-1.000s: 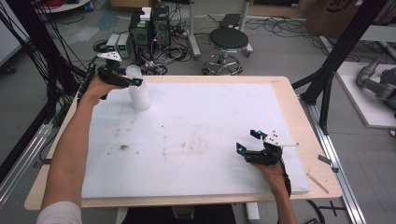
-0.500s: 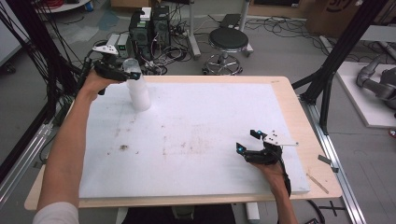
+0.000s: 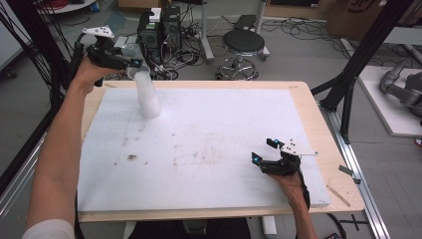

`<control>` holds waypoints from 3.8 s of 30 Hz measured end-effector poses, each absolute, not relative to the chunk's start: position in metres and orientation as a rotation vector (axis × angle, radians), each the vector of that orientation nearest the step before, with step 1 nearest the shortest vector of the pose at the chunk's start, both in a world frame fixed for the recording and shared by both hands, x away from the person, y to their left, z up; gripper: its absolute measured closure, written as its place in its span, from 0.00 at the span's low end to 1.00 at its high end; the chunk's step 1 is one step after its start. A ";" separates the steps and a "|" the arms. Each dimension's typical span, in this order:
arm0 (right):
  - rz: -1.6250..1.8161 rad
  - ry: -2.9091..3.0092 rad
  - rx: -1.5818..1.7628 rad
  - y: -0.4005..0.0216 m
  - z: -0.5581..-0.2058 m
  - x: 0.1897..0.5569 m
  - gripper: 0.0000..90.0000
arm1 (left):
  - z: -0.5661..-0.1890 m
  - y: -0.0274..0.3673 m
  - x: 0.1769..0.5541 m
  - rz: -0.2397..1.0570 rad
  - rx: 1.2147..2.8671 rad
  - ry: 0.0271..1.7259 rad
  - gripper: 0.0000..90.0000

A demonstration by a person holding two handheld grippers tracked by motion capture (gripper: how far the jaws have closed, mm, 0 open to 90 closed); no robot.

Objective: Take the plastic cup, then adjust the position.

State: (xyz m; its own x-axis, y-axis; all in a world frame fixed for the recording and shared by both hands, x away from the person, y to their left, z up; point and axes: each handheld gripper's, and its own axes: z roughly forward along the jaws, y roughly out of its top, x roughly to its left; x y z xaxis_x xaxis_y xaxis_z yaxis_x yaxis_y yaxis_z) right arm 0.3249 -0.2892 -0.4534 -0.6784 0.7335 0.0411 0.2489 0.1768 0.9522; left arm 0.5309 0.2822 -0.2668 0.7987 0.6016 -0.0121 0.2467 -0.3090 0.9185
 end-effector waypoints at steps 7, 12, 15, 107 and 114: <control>1.519 2.029 0.926 -0.289 -0.453 0.324 0.17 | -0.252 0.278 0.529 0.426 1.898 0.624 0.40; 1.520 2.028 0.925 -0.290 -0.453 0.325 0.17 | -0.244 0.276 0.528 0.431 1.892 0.609 0.40; 1.521 2.028 0.923 -0.290 -0.453 0.325 0.17 | -0.241 0.276 0.527 0.438 1.891 0.612 0.40; 1.538 2.077 0.888 -0.289 -0.453 0.326 0.17 | -0.375 0.148 0.340 0.071 1.744 0.242 0.40; 1.582 2.125 0.831 -0.289 -0.451 0.328 0.17 | -0.376 0.148 0.341 0.064 1.746 0.234 0.40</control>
State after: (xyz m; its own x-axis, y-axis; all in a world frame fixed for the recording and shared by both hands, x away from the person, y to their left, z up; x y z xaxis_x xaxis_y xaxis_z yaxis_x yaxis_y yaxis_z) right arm 0.3280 -0.2891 -0.4515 -0.7608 0.6465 0.0567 0.2399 0.1990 0.9502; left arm 0.3407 0.1476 -0.3757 0.9774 0.1922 -0.0877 0.1211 -0.1697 0.9780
